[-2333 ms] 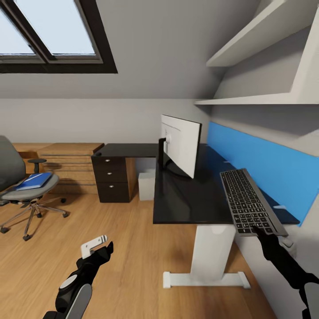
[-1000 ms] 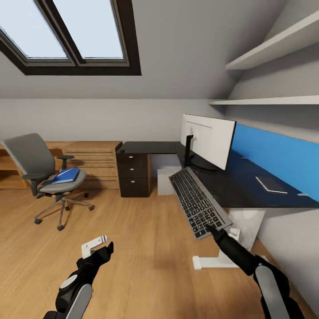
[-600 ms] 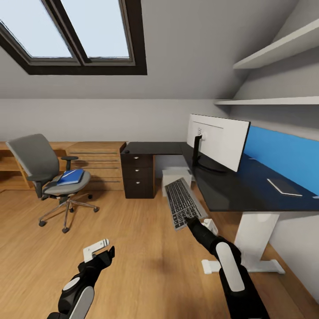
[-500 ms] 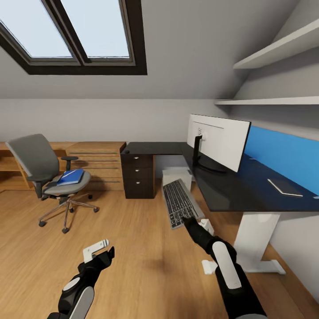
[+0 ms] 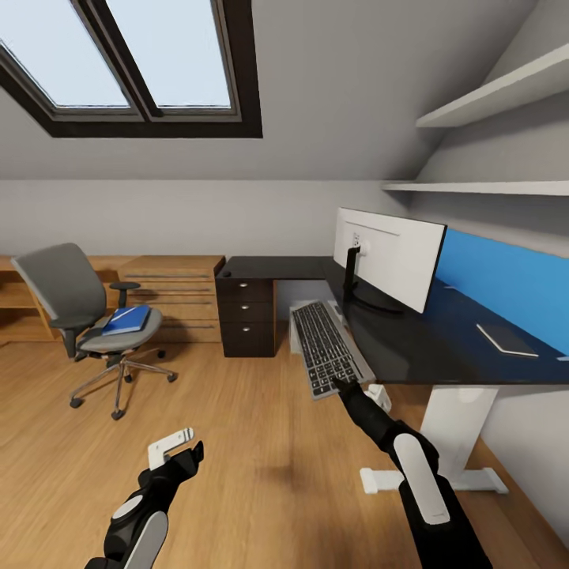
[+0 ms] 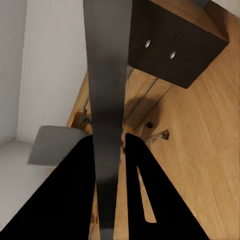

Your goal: In the bedroom, organize the workspace by keeping the computer under the desk, ensuring the monitor is on the desk, placing the keyboard on the desk next to the monitor, placing the mouse on the desk next to the keyboard, moving the folder from the swivel chair onto the desk next to the mouse, stacking the notebook on top of the folder with the pen on top of the notebook, and positioning the swivel chair next to the desk.

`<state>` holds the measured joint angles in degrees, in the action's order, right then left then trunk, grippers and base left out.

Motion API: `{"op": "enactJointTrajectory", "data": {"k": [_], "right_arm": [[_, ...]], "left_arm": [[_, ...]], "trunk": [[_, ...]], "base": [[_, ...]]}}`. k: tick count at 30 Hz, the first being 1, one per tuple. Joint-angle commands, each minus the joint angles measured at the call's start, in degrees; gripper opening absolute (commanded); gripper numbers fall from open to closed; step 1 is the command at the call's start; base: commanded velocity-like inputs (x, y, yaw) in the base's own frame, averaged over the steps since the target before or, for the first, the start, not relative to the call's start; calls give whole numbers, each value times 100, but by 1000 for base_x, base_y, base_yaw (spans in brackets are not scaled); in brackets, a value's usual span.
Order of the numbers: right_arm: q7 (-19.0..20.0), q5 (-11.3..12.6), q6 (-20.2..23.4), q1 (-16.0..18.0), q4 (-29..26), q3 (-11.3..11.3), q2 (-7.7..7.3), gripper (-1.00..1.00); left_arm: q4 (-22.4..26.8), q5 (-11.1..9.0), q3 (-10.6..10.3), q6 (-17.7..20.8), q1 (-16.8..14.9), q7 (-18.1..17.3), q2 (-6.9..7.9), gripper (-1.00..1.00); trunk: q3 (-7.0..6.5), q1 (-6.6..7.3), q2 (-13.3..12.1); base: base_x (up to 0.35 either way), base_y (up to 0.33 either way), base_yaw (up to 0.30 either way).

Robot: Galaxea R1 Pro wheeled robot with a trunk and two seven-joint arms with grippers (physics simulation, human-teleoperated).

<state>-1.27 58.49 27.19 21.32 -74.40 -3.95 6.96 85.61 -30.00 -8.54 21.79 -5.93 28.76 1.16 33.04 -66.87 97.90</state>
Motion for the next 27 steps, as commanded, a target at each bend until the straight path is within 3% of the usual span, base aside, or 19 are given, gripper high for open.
{"op": "enactJointTrajectory", "data": {"k": [1, 2, 5, 6, 9, 15, 20, 27], "right_arm": [[7, 97, 39, -4, -3, -18, 5, -100], [6, 479, 36, -33, -4, -18, 0, -100], [4, 591, 38, -100, -29, -17, -2, -100], [-1, 623, 40, -147, -121, -11, -2, -100], [-21, 621, 40, -154, -138, -10, -2, -100], [-31, 608, 33, -155, -130, -10, -2, -100], [-24, 603, 32, -155, -120, -10, -2, -100], [-28, 593, 25, -155, -113, -11, -2, -100]], "left_arm": [[8, -49, -15, 9, -5, 53, 7, 100], [0, -55, -34, 19, -5, 33, 4, 100], [12, -51, -33, 21, -5, 17, 0, 100], [51, -68, 66, 18, -5, 50, 5, 100], [59, -97, 138, 18, -5, 272, -23, 100], [35, -112, 118, 18, -5, 287, -28, 100], [35, -104, 111, 18, -5, 288, -28, 100], [35, -83, 100, 18, -5, 295, -28, 100]], "trunk": [[-12, 23, -38], [-30, 45, -78], [-84, 111, -199], [-102, 133, -239], [-156, 199, -359], [-263, 331, -600], [-281, 353, -640], [-407, 506, -921]], "base": [[0, 0, 0], [0, 0, 0], [0, 0, 0], [0, 0, 0], [3, 15, 0], [168, 252, 0], [252, 246, 0], [309, 90, 0]]}}
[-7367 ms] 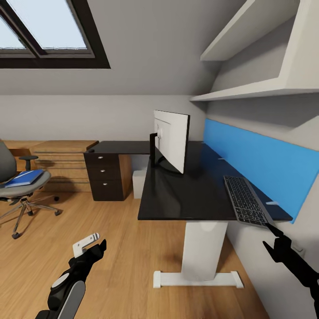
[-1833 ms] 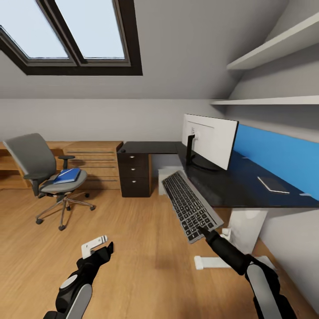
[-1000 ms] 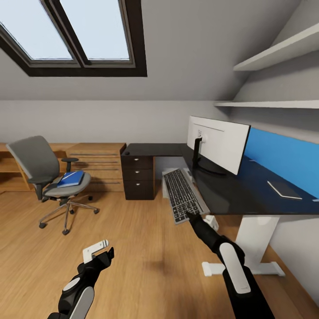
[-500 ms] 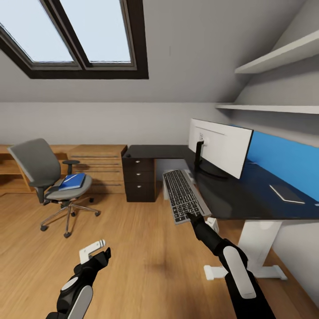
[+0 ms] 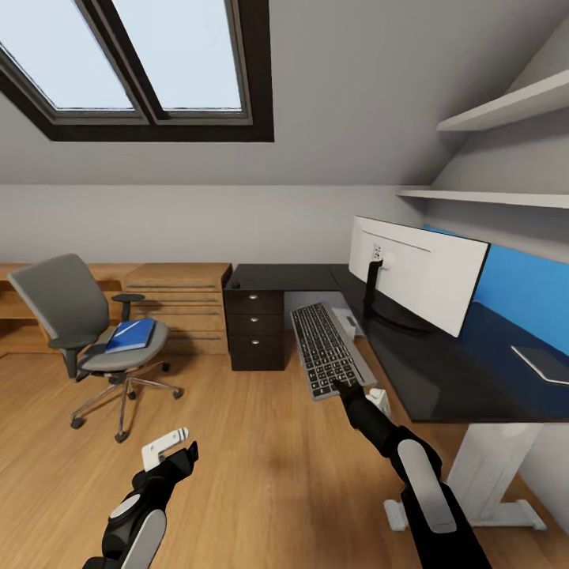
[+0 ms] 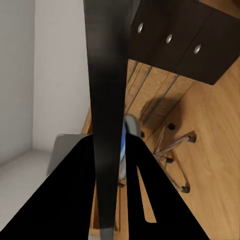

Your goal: In the bedroom, organize the workspace by keeping the computer under the desk, ensuring the monitor is on the desk, placing the keyboard on the desk next to the monitor, placing the mouse on the desk next to the keyboard, moving the folder from the swivel chair onto the desk next to the mouse, stacking the notebook on top of the folder with the pen on top of the notebook, and positioning the swivel chair next to the desk.

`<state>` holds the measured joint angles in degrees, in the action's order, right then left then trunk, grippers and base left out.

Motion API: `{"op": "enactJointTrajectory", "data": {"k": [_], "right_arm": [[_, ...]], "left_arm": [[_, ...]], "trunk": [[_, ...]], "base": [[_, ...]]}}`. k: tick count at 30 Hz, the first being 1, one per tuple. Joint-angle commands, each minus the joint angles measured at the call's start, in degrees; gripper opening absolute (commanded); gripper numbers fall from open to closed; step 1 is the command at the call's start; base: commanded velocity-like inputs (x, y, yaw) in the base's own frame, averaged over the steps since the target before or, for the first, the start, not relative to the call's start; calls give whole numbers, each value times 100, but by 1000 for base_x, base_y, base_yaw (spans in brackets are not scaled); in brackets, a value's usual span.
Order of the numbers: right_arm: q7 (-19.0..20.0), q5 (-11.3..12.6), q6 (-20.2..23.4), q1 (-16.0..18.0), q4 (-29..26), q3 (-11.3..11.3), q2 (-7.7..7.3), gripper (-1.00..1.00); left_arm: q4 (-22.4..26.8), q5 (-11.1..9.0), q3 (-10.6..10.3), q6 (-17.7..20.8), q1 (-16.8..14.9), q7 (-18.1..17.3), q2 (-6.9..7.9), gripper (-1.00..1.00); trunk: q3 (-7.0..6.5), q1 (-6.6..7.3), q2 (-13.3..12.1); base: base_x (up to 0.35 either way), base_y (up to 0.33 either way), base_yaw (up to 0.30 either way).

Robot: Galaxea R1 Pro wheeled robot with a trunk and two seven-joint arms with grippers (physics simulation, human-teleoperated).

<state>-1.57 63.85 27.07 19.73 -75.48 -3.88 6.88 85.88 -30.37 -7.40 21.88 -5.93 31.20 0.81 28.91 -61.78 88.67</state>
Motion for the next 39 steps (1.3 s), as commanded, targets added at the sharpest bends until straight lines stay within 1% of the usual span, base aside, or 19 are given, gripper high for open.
{"op": "enactJointTrajectory", "data": {"k": [1, 17, 30, 39], "right_arm": [[2, 54, 36, 4, -3, -20, 7, -100], [5, 57, 26, 4, -1, -17, 7, -100], [8, 62, 13, 4, -1, -16, 7, -100], [34, 70, 4, 4, -1, -18, 5, -100]], "left_arm": [[8, -46, -15, 10, -5, 53, 7, 100], [8, -46, -20, 10, -5, 53, 7, 100], [8, -45, -23, 10, -5, 53, 7, 100], [8, -30, -84, 10, -5, 45, -2, 100]], "trunk": [[-12, 19, -38], [-299, 371, -680], [-533, 656, -1201], [-694, 854, -1562]], "base": [[325, 14, 0], [328, 6, 0], [329, 84, 0], [329, 92, 0]]}}
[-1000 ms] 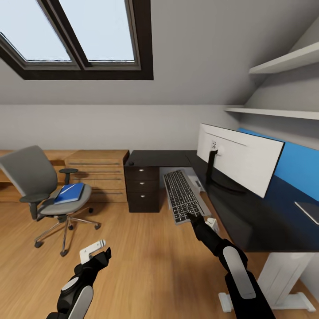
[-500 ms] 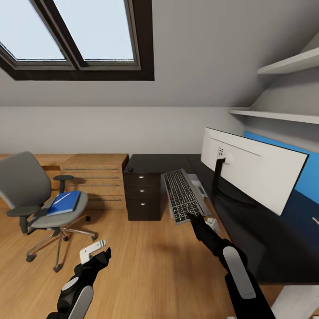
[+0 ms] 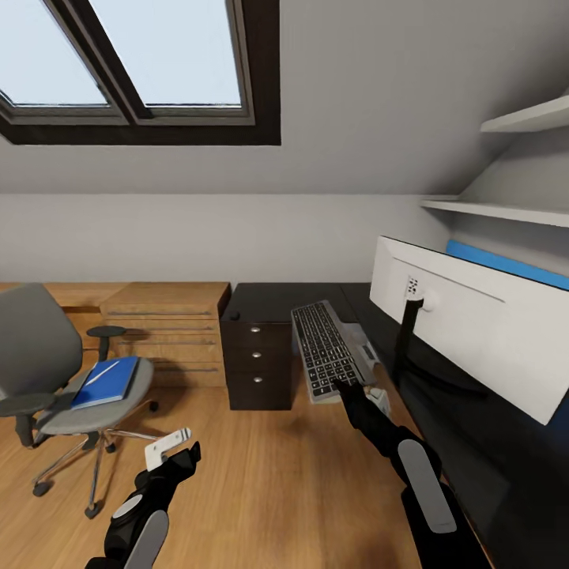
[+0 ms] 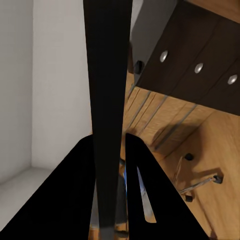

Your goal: In the bedroom, organize the workspace by keeping the computer under the desk, ensuring the monitor is on the desk, placing the keyboard on the desk next to the monitor, placing the mouse on the desk next to the keyboard, moving the folder from the swivel chair onto the desk next to the mouse, stacking the notebook on top of the folder with the pen on top of the notebook, and positioning the swivel chair next to the desk.

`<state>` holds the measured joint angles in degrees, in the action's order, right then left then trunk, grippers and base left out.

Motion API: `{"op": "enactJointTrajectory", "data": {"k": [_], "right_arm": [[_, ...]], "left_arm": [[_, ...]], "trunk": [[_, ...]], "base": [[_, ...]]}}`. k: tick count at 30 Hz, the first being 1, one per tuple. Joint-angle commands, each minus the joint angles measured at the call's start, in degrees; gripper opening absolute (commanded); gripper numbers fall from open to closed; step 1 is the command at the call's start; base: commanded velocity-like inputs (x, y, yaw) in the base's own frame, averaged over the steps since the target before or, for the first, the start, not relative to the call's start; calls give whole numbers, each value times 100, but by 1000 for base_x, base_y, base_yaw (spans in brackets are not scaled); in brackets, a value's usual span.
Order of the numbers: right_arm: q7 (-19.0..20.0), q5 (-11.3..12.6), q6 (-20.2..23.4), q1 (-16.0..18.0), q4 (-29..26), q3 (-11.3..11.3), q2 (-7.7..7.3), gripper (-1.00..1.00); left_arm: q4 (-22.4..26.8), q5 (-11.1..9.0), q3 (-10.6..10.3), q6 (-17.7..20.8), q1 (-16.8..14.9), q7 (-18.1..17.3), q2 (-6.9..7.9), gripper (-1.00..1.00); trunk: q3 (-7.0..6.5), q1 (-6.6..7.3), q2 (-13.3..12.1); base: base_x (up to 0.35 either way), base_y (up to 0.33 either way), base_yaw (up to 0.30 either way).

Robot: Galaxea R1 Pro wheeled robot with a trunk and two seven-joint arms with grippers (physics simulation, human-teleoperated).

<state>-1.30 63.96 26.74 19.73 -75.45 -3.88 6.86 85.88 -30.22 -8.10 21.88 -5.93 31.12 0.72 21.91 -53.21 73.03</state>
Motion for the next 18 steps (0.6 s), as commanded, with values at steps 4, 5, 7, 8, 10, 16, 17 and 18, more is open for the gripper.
{"op": "enactJointTrajectory", "data": {"k": [4, 5, 7, 8, 10, 16, 17, 18], "right_arm": [[16, 63, 60, 4, 2, -17, 2, -100], [19, 63, 65, 4, 3, -19, 2, -100], [17, 64, 69, 4, 3, -18, 1, -100], [17, 64, 71, 4, 4, -19, 2, -100], [16, 64, 75, 4, 4, -19, 1, -100], [4, 81, 84, 4, 4, -20, 4, -100], [5, 81, 82, 4, 4, -20, 6, -100], [6, 81, 80, 4, 4, -20, 7, -100]], "left_arm": [[7, -46, -16, 9, -5, 52, 9, 100], [7, -46, -16, 9, -5, 52, 8, 100], [7, -46, -16, 9, -5, 52, 7, 100], [7, -46, -16, 9, -5, 52, 9, 100], [7, -46, -16, 9, -5, 52, 8, 100], [8, -46, -16, 9, -5, 50, 9, 100], [8, -46, -16, 9, -5, 49, 10, 100], [11, -46, -16, 9, -5, 48, 8, 100]], "trunk": [[-66, 85, -158], [-84, 107, -198], [-119, 151, -278], [-137, 173, -318], [-173, 217, -399], [-281, 348, -639], [-299, 370, -679], [-317, 392, -720]], "base": [[329, 92, 0], [329, 92, 0], [329, 92, 0], [329, 92, 0], [329, 92, 0], [329, 91, 0], [329, 83, 0], [329, 78, 0]]}}
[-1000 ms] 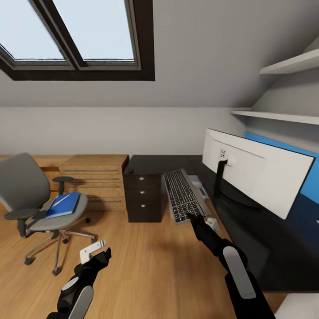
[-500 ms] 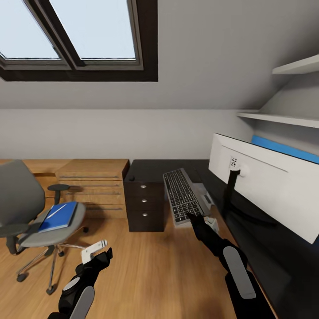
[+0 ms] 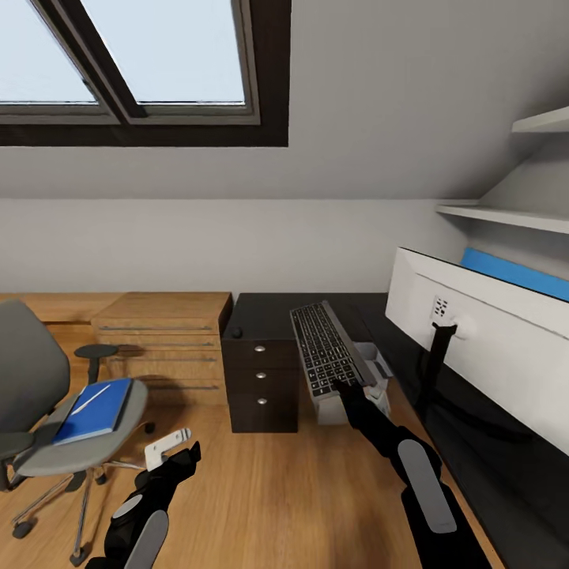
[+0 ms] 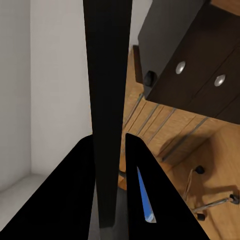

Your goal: In the bedroom, organize the workspace by keeping the computer under the desk, ensuring the monitor is on the desk, placing the keyboard on the desk next to the monitor, placing the mouse on the desk next to the keyboard, moving the folder from the swivel chair onto the desk next to the mouse, stacking the notebook on top of the folder with the pen on top of the notebook, and positioning the swivel chair next to the desk.

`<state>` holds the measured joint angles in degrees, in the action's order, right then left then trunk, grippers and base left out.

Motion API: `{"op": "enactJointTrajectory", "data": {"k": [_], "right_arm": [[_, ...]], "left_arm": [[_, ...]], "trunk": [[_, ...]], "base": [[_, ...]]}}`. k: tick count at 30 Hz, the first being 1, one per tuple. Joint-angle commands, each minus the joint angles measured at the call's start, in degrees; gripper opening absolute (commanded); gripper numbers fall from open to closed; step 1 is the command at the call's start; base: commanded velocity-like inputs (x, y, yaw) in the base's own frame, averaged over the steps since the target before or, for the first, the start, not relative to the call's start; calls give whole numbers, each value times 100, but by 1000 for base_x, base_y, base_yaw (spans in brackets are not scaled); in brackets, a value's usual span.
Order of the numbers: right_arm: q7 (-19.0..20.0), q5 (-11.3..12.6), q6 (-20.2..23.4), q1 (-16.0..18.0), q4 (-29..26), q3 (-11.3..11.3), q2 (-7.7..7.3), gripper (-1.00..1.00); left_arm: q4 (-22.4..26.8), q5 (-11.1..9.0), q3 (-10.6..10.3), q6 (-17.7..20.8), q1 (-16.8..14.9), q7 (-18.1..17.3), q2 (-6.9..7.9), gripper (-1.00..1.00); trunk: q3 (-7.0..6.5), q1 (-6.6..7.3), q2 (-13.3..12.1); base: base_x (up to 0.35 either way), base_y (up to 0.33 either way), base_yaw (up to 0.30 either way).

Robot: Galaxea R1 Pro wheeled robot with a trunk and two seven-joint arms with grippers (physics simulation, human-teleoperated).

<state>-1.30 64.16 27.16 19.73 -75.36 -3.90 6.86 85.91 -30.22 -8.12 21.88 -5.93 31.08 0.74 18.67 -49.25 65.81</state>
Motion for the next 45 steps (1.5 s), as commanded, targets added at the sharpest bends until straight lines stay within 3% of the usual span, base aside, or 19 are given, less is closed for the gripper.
{"op": "enactJointTrajectory", "data": {"k": [1, 8, 25, 32, 45], "right_arm": [[7, 62, 36, 5, -5, -18, 8, -100], [6, 62, 29, 5, 28, -15, 17, -100], [15, 62, -14, 5, 759, 78, 92, -100], [7, 55, -27, 16, 1014, 185, 128, -100], [13, 75, -20, 22, 982, 214, 135, -100]], "left_arm": [[8, -46, -14, 10, -5, 51, 6, 100], [8, -46, -14, 10, -5, 48, 5, 100], [13, -44, -158, 10, -5, 48, 5, 100], [13, -38, -442, 2, -5, 49, 13, 100], [13, -37, -475, 1, -5, 48, 14, 100]], "trunk": [[-11, 19, -37], [-137, 173, -318], [-442, 546, -1000], [-442, 546, -1000], [-442, 546, -1000]], "base": [[329, 77, 0], [329, 69, 0], [290, 5, 0], [40, 27, 0], [228, 187, 0]]}}
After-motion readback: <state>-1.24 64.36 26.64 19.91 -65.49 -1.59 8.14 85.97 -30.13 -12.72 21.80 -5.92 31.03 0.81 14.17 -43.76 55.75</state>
